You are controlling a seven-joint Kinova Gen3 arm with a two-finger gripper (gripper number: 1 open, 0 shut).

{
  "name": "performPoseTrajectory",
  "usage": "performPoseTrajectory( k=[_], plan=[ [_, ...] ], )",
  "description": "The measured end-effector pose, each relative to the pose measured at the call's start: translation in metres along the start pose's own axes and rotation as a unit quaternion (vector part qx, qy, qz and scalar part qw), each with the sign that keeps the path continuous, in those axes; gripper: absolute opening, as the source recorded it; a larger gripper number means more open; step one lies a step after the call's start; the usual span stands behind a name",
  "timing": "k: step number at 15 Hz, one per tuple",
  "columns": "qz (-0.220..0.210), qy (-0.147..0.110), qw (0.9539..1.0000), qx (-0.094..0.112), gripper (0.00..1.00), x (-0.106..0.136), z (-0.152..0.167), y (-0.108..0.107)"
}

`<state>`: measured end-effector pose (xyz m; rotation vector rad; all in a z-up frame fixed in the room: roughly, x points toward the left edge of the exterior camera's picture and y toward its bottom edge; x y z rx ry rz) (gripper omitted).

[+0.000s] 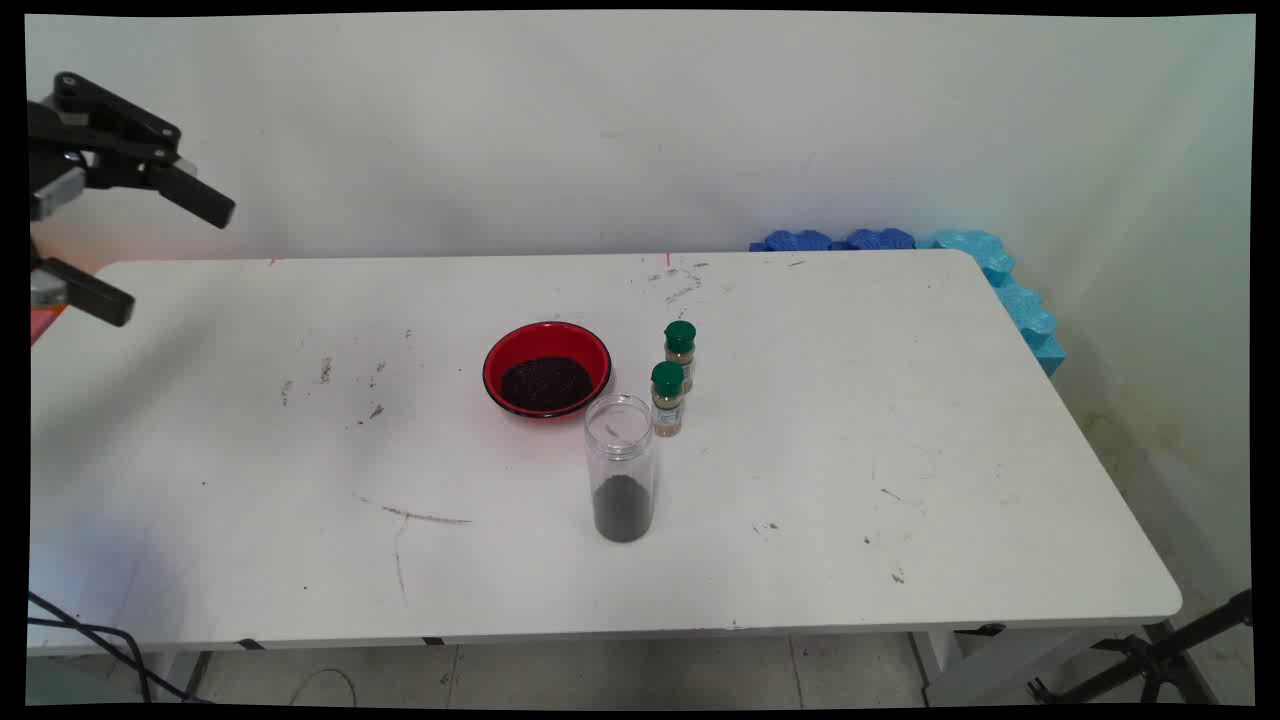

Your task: Pick up the black seasoning powder from the table

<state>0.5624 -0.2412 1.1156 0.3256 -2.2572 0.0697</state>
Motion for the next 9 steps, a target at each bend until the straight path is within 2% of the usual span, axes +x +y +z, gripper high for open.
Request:
performPoseTrajectory(
  k=[9],
  plan=[
    [-0.046, -0.004, 0.9979, 0.044, 1.0, -0.008, 0.056, 0.002]
  ],
)
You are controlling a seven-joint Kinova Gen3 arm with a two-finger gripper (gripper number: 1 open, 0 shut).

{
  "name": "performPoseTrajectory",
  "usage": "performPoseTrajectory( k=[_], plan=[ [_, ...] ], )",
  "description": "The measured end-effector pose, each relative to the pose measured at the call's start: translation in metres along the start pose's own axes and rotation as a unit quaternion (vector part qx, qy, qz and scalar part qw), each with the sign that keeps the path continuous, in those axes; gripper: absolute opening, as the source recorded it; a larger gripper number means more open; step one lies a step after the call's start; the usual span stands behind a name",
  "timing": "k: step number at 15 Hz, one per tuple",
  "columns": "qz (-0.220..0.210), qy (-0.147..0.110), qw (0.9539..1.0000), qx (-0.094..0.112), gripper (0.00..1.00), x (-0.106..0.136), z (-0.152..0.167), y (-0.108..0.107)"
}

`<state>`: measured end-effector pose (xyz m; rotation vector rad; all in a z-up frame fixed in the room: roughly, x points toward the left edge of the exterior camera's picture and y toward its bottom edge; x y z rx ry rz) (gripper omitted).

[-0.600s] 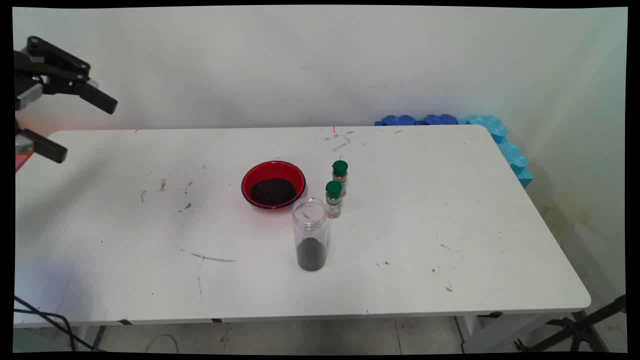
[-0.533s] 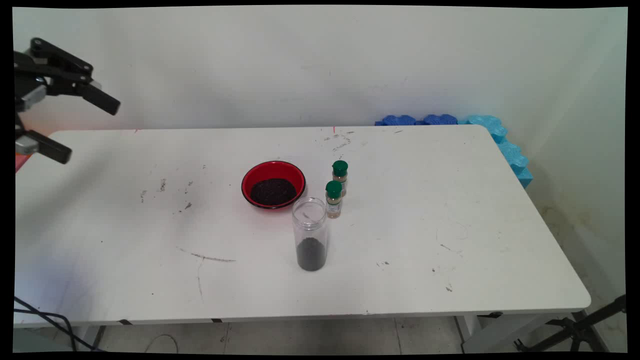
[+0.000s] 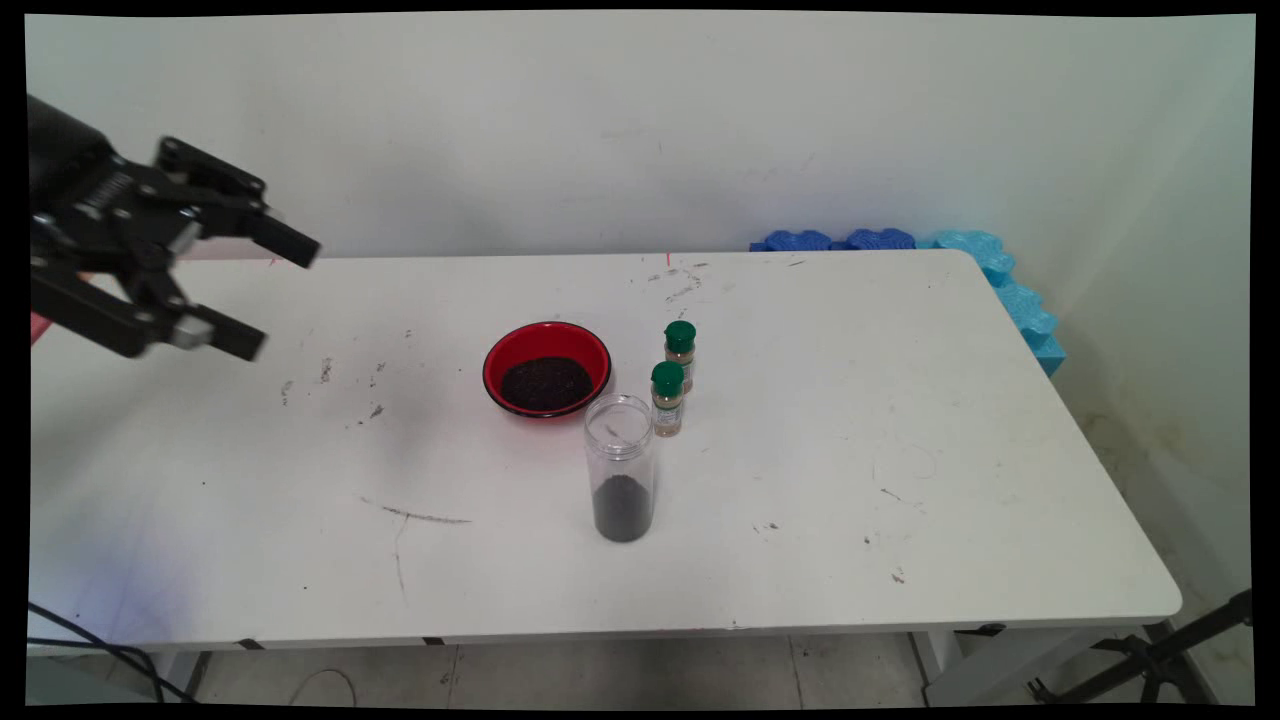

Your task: Pick up the black seasoning powder from the table

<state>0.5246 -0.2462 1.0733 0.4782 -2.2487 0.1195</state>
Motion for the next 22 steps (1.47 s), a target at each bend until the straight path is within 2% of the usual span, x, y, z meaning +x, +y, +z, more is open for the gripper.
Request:
performPoseTrajectory(
  k=[5, 14, 22],
  plan=[
    [-0.024, 0.0, 0.9994, 0.026, 1.0, -0.013, 0.044, 0.004],
    [-0.035, 0.001, 0.9985, 0.043, 1.0, -0.053, 0.119, 0.012],
    [-0.048, 0.006, 0.9973, 0.056, 1.0, -0.081, 0.197, 0.001]
  ],
)
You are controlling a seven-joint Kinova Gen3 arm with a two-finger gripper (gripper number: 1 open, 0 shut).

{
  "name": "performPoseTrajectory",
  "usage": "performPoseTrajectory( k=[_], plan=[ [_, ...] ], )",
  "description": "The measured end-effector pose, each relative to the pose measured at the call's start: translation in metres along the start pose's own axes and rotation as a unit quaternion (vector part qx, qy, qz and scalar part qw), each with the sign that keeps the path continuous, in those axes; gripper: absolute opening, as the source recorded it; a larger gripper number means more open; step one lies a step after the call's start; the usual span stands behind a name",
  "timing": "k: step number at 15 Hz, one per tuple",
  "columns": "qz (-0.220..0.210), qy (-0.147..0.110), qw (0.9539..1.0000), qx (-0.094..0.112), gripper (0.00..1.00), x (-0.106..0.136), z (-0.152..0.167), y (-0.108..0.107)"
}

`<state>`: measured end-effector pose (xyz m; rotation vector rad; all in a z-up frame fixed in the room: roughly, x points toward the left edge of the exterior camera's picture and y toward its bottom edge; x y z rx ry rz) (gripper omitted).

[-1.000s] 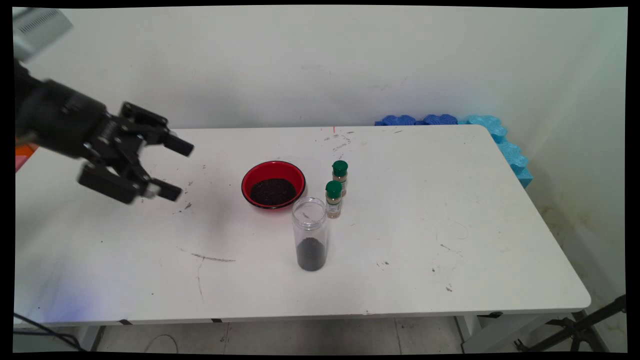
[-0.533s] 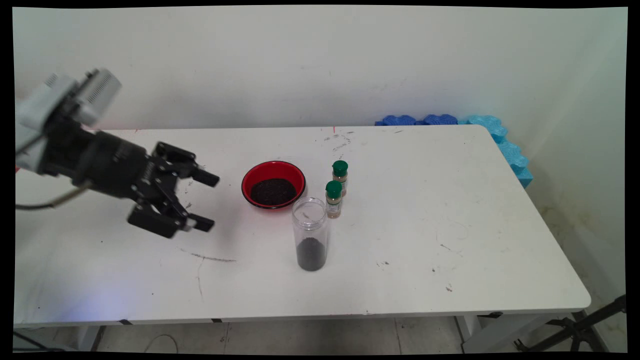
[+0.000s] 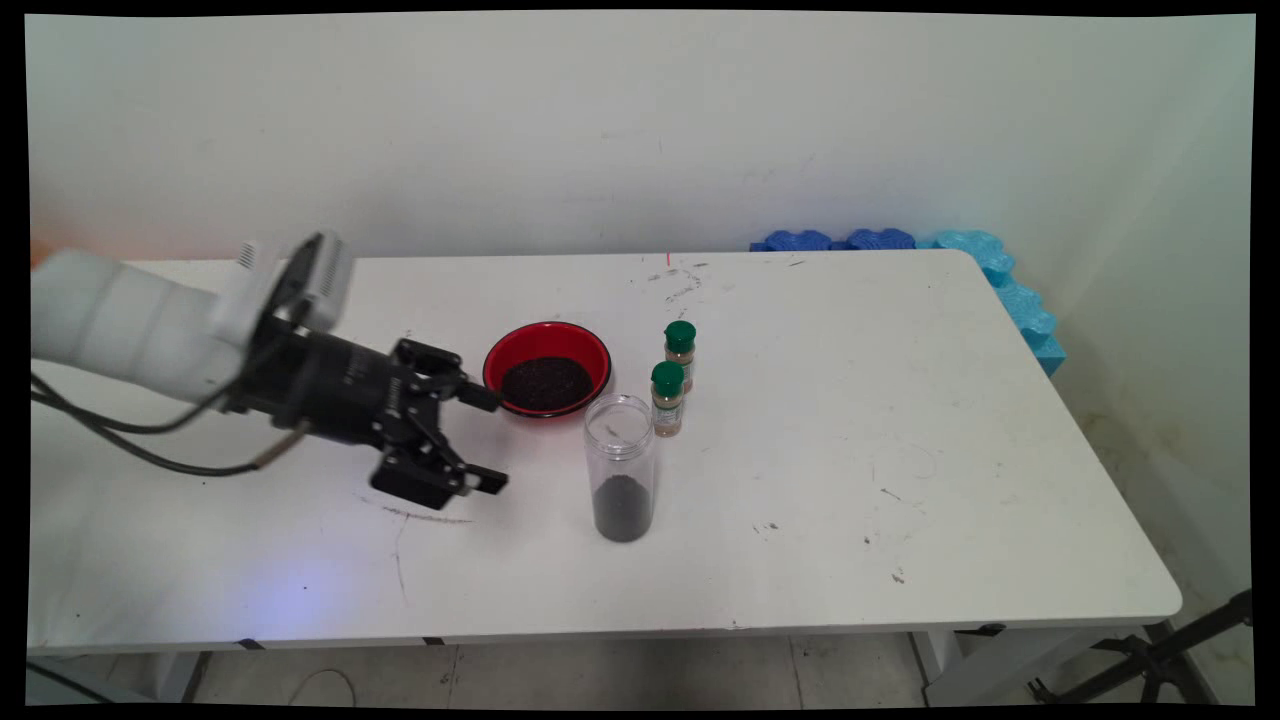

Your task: Pick up the black seasoning powder from the table

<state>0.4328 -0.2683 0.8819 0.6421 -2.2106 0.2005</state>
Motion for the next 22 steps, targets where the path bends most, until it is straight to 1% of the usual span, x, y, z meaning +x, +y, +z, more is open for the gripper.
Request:
performPoseTrajectory(
  k=[6, 11, 17, 22],
  plan=[
    [0.009, 0.009, 0.9999, 0.001, 1.0, -0.003, 0.051, -0.005],
    [0.019, 0.012, 0.9997, -0.004, 1.0, 0.001, 0.079, -0.007],
    [0.032, 0.016, 0.9993, -0.012, 1.0, 0.006, 0.105, -0.009],
    [0.038, 0.018, 0.999, -0.014, 1.0, 0.008, 0.119, -0.012]
  ],
)
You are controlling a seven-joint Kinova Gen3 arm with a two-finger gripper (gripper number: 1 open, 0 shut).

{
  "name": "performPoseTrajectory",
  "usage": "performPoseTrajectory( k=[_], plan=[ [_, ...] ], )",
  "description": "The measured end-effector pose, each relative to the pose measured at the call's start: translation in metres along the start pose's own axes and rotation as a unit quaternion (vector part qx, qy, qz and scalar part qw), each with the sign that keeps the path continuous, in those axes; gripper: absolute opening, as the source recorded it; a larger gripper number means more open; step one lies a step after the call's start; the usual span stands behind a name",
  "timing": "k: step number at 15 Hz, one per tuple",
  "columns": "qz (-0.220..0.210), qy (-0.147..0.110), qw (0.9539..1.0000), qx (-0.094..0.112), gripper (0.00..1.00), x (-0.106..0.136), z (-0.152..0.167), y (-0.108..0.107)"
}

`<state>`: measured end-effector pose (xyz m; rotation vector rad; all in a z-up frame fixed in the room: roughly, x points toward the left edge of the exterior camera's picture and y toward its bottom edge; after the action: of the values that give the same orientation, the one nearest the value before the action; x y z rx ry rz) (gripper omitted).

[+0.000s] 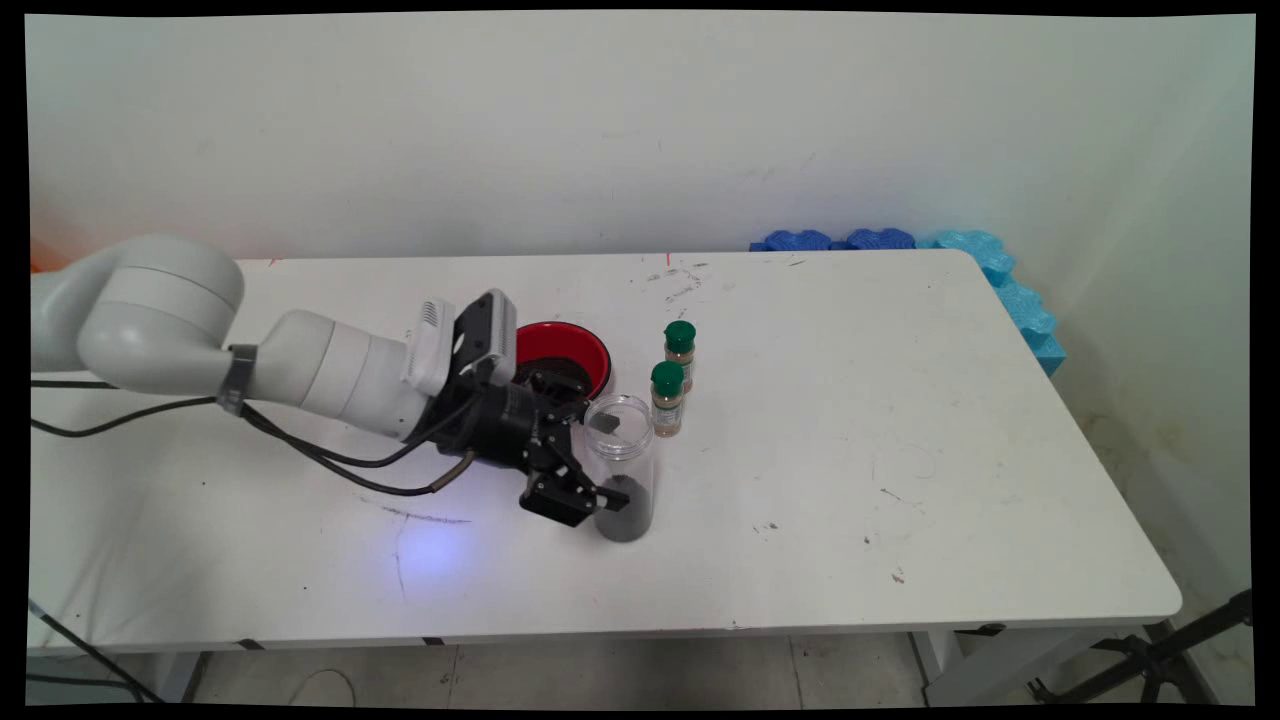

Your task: Pick up the black seasoning powder from the table, then pour the black seasoning powder in the red bowl

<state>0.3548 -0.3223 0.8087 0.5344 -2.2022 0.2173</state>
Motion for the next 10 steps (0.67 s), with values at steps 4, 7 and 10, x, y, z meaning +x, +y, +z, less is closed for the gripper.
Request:
performPoseTrajectory(
  k=[4, 7, 10],
  plan=[
    [0.001, 0.001, 1.0, 0.0, 0.0, 0.0003, 0.0066, -0.0031],
    [0.004, 0.004, 1.0, -0.003, 0.0, 0.0014, 0.0088, -0.0049],
    [0.005, 0.008, 0.9999, -0.007, 0.0, 0.0028, 0.0049, -0.0057]
  ],
)
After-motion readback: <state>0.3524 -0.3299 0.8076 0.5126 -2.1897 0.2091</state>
